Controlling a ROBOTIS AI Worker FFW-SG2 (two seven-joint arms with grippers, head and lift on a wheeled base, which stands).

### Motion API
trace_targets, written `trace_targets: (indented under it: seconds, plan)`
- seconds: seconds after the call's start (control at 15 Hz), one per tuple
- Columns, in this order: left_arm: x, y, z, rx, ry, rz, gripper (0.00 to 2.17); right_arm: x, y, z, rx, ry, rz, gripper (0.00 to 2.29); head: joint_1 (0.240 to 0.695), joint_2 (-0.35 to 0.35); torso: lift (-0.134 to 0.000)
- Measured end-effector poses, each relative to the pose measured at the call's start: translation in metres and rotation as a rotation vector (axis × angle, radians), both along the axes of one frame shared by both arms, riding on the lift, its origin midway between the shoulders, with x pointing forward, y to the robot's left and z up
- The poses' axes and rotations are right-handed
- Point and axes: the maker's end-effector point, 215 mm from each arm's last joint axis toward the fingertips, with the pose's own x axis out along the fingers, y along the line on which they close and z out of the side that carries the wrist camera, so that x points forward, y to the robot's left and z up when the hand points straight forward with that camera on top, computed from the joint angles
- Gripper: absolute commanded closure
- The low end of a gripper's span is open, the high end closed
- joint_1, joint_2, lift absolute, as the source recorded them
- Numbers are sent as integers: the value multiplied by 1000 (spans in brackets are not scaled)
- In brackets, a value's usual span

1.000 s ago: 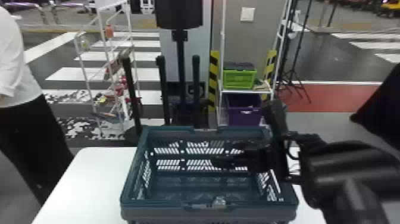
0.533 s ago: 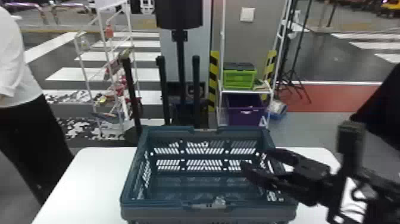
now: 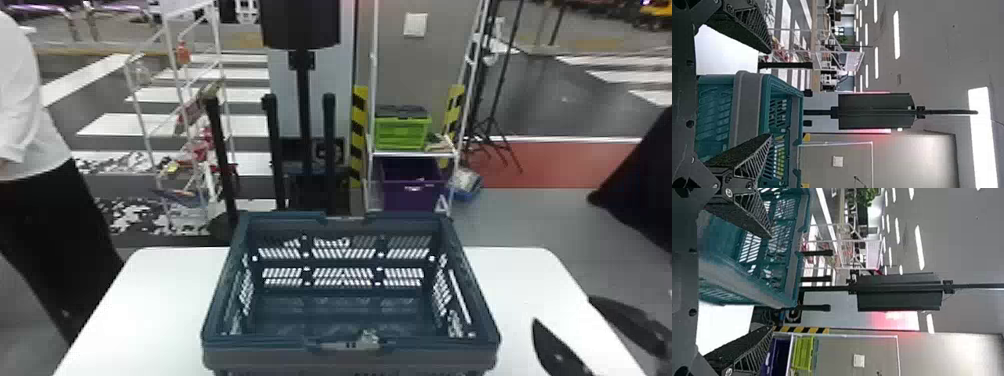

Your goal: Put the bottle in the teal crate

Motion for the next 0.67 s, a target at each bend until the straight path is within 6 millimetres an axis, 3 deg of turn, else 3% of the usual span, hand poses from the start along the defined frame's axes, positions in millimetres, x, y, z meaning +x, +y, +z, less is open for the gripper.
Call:
trace_targets:
  seconds: [0.27,0.67]
  plan:
    - [0,0,-5,6,12,2,134,-30,-14,-43,-2,6,-41,87,499,0,0]
    - [0,1,-2,8,8,-3,134,-56,-6,-55,-8,-27,-105,87,499,0,0]
